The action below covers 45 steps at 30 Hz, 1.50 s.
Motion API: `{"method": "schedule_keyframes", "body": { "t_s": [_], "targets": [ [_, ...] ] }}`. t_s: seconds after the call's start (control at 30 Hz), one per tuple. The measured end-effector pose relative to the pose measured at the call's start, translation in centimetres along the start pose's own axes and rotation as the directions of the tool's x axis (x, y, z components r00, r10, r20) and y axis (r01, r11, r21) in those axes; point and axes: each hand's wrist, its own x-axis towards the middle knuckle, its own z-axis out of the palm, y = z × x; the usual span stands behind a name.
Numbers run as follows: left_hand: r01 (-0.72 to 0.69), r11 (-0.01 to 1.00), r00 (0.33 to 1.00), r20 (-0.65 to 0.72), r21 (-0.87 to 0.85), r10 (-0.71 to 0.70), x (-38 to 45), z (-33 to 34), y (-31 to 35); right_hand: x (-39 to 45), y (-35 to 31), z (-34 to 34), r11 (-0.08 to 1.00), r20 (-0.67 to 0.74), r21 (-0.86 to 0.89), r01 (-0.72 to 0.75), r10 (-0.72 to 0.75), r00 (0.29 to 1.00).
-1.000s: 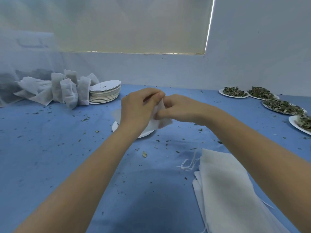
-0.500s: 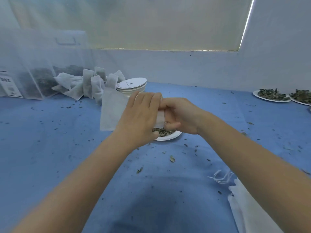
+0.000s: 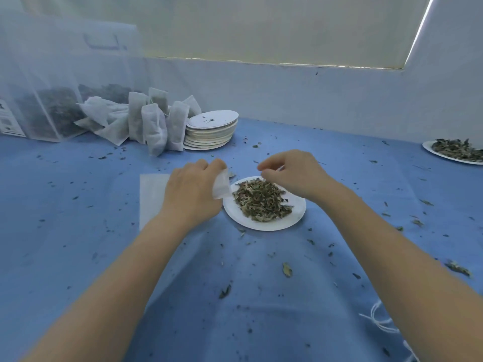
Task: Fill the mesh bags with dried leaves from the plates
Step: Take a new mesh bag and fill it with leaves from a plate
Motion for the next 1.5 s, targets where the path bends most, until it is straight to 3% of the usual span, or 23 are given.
{"method": "schedule_keyframes", "body": {
  "t_s": [0.1,0.2,0.3,0.43,0.6,0.73,0.87,1.0,1.13,1.37,1.5],
  "targets": [
    [0.038,0.994,0.997,0.076,-0.105,-0.030,1.3,0.9,-0.7,0.8,1.4,0.7,0.976,0.153,-0.215,-0.018,0.052,0.987],
    [0.062,0.982,0.990,0.133,-0.180,-0.038,2.2,1.9,-0.9,1.0,1.9,1.0,0.967,0.236,-0.253,-0.025,0.087,0.968],
    [0.060,0.967,0.987,0.159,-0.247,-0.020,2.5,2.7,-0.7,1.0,2.1,1.2,0.955,0.228,-0.292,0.043,0.027,0.973],
    [0.017,0.959,0.987,0.157,-0.283,0.029,2.6,3.0,-0.2,0.7,2.1,1.3,0.984,0.071,-0.166,0.058,-0.047,0.996],
    [-0.009,0.948,0.991,0.123,-0.317,0.050,2.7,3.0,0.3,0.6,2.2,-0.1,0.996,-0.031,-0.059,0.068,-0.070,0.997],
    [0.001,0.939,0.992,0.122,-0.345,0.043,2.9,3.0,0.4,0.5,1.3,-0.9,0.983,-0.135,0.132,0.126,-0.108,0.985],
    [0.016,0.924,0.993,0.111,-0.383,0.029,2.8,2.9,0.8,0.4,0.2,0.2,0.969,-0.107,0.170,0.178,-0.161,0.981],
    [0.034,0.904,0.997,0.073,-0.426,-0.003,2.6,2.7,1.2,0.6,-0.1,1.5,0.981,-0.102,0.068,0.184,-0.177,0.979],
    [0.052,0.887,0.998,0.038,-0.459,-0.039,2.5,2.8,1.4,0.5,-0.1,1.9,0.970,-0.114,0.154,0.187,-0.171,0.979],
    [0.067,0.845,0.997,0.007,-0.531,-0.075,2.6,2.6,1.0,-0.1,0.1,0.6,0.959,0.081,0.227,0.169,-0.191,0.978],
    [0.025,0.870,0.999,-0.013,-0.493,-0.036,2.7,2.6,1.0,0.0,-0.2,0.9,0.960,0.080,0.146,0.238,-0.251,0.965]
  ]
}}
